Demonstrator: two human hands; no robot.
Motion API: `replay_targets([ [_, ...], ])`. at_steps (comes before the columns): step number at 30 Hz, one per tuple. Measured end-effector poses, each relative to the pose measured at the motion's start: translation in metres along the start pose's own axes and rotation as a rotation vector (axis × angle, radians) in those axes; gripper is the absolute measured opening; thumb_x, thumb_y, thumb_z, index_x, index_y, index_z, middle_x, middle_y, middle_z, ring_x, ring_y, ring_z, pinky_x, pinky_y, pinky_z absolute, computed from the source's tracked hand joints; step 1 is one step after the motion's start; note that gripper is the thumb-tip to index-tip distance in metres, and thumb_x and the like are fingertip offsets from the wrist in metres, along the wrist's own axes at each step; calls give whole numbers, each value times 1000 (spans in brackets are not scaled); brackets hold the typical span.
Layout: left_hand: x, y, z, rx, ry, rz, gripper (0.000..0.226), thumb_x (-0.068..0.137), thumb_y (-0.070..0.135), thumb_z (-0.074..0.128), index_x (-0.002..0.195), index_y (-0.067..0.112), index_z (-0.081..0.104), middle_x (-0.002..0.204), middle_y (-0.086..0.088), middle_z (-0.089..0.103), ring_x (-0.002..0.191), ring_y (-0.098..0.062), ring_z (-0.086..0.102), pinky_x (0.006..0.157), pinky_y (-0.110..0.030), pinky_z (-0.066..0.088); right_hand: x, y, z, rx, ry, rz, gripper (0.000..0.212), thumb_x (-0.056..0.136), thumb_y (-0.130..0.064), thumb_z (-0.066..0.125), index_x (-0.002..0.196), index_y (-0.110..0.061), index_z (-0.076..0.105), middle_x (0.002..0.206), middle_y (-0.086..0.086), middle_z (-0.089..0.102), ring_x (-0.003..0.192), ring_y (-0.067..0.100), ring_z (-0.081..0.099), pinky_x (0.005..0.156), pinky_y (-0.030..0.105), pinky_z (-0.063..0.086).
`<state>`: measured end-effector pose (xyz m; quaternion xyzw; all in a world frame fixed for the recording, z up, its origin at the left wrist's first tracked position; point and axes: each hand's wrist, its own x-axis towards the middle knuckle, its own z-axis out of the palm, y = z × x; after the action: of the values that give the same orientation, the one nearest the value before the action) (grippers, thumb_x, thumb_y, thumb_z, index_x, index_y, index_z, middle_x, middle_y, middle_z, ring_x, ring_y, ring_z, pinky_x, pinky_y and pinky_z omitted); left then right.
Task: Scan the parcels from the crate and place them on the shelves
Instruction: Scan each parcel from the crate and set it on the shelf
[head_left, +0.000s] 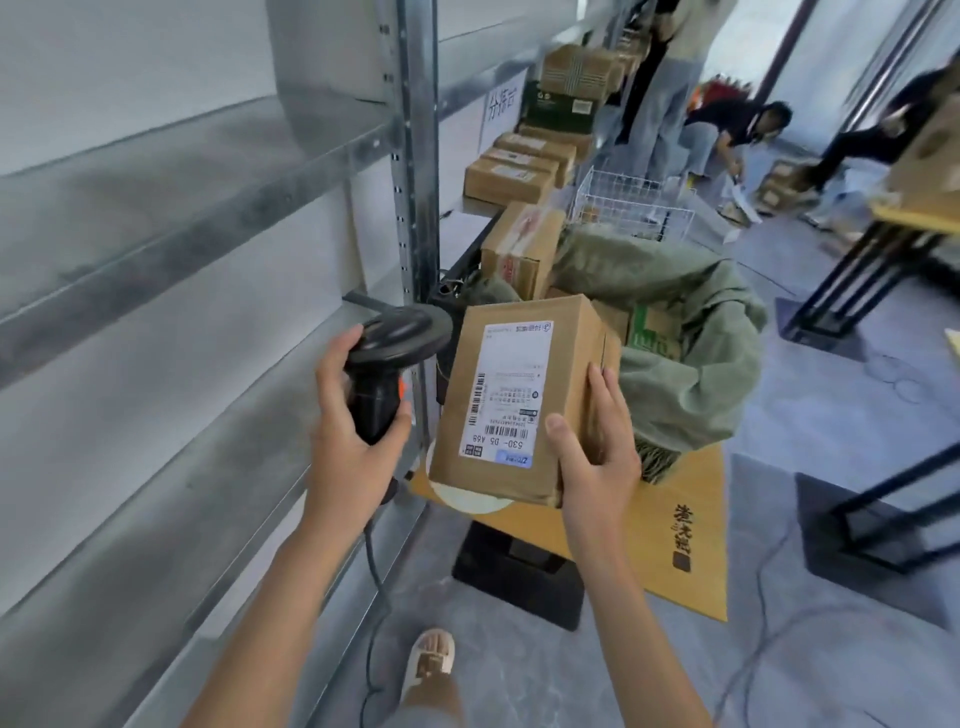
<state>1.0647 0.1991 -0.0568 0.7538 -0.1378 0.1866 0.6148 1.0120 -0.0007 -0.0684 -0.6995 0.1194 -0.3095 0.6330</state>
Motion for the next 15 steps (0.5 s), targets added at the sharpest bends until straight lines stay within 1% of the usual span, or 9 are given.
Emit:
replay_targets([
  [1,9,-5,8,-8,-30,17,81,92,7,70,141,59,31,130,-14,61,101,-43,65,82,-62,58,7,0,-4,19,24,10,62,75,-52,68,134,-51,52,155,-22,39,142,-1,36,116,47,38],
  [2,18,-9,16,-15,-55,31,83,93,4,70,142,58,31,135,-2,60,106,-36,67,85,-54,60,15,0,-9,36,52,17,61,75,-51,69,134,-50,52,154,-23,40,141,-3,37,115,46,39],
  [4,39,-15,30,-19,-107,96,84,93,3,69,144,57,30,137,34,50,118,-4,63,91,-24,58,39,-1,-20,53,111,20,62,74,-50,70,134,-50,53,154,-23,41,140,-5,38,113,43,43],
  [5,50,-18,37,-16,-129,127,84,92,4,69,144,57,30,137,42,45,122,6,57,93,-13,52,54,-2,-25,57,142,21,63,74,-49,70,135,-50,54,154,-21,42,139,-3,41,111,42,46],
  [6,63,-22,44,-17,-148,130,84,92,4,68,144,58,29,140,40,43,125,6,55,96,-11,50,72,-3,-30,60,175,23,64,73,-48,71,135,-49,55,154,-19,42,139,1,43,107,42,50],
  [8,90,-33,58,-46,-192,85,87,93,2,69,142,62,29,148,19,48,129,-10,58,104,-26,52,108,-6,-33,17,257,7,66,73,-48,71,137,-42,56,155,-13,43,137,5,47,102,40,54],
  [9,103,-36,64,-61,-208,72,88,93,0,69,142,61,29,148,15,48,129,-14,59,105,-31,54,127,-7,-33,-28,295,-13,68,73,-48,70,139,-39,56,155,-12,43,137,5,47,104,40,53],
  [12,140,-43,83,-52,-222,104,91,92,-2,70,141,63,29,144,33,45,129,-9,58,100,-28,56,177,-4,-24,-195,349,-39,73,74,-53,68,143,-35,53,155,-14,42,141,6,41,114,45,41],
  [15,171,-56,98,-77,-237,50,92,92,-1,70,137,69,29,141,-3,58,117,-31,66,91,-52,60,220,4,-4,-447,335,11,76,74,-61,63,145,-39,49,157,-16,37,142,13,37,118,52,31],
])
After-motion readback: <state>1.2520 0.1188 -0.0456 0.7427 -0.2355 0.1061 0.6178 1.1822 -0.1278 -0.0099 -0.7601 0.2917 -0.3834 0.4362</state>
